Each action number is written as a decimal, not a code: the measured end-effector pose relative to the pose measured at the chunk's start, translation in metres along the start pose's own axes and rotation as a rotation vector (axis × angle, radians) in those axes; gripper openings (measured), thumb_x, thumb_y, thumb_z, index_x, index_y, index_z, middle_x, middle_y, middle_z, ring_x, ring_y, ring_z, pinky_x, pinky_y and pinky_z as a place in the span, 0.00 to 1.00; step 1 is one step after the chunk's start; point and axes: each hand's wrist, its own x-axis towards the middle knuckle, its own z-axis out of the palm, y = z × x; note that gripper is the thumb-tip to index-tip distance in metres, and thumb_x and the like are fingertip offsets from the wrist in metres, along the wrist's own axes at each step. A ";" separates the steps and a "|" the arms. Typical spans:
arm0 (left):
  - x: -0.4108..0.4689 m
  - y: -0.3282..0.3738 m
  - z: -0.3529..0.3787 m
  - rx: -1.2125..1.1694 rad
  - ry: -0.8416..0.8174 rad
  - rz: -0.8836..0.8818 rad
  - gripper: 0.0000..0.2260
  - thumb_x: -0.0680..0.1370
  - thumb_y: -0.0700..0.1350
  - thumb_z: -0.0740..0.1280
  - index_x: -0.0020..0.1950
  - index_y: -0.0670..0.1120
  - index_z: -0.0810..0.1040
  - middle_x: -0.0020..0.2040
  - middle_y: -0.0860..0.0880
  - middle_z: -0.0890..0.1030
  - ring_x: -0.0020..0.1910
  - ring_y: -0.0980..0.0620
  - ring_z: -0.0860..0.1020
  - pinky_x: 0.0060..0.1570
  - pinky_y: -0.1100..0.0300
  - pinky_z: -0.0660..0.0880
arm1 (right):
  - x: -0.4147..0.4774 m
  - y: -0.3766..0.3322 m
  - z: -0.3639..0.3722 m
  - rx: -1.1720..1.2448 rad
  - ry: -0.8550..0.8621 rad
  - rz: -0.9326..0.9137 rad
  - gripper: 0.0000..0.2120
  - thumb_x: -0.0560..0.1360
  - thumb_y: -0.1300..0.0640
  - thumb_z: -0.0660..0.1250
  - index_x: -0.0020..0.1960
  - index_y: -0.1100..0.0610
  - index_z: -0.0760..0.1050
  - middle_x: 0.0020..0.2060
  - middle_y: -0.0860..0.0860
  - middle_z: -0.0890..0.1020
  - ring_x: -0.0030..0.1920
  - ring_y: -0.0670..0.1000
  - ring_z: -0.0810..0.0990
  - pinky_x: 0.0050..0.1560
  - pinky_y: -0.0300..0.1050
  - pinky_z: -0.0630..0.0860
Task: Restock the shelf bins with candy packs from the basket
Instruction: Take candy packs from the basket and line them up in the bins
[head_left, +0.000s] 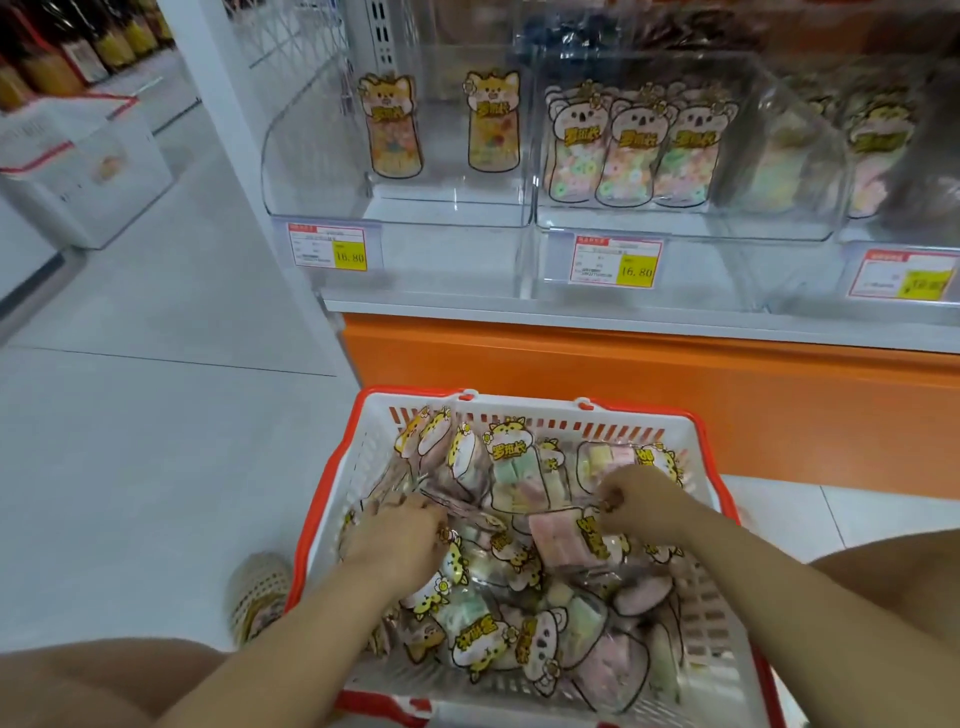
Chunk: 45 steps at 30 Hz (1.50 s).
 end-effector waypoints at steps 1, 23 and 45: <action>0.000 0.004 -0.005 -0.047 0.061 -0.021 0.12 0.82 0.54 0.60 0.63 0.55 0.77 0.65 0.53 0.76 0.65 0.47 0.74 0.66 0.48 0.68 | -0.002 -0.003 -0.010 0.081 0.040 -0.013 0.13 0.72 0.56 0.74 0.34 0.57 0.74 0.30 0.49 0.74 0.28 0.45 0.69 0.30 0.36 0.65; -0.001 -0.004 -0.051 -1.367 0.185 -0.224 0.28 0.68 0.67 0.72 0.64 0.56 0.79 0.61 0.53 0.83 0.60 0.47 0.81 0.64 0.41 0.75 | 0.015 -0.048 0.034 0.586 -0.148 0.086 0.21 0.80 0.52 0.66 0.72 0.52 0.70 0.69 0.54 0.71 0.61 0.52 0.74 0.54 0.43 0.77; 0.003 0.030 -0.053 -1.968 -0.059 -0.267 0.23 0.79 0.61 0.66 0.66 0.47 0.74 0.59 0.40 0.83 0.58 0.36 0.82 0.59 0.33 0.76 | -0.034 -0.088 0.017 1.273 0.308 0.007 0.03 0.73 0.66 0.73 0.45 0.61 0.82 0.38 0.56 0.85 0.36 0.51 0.82 0.39 0.42 0.79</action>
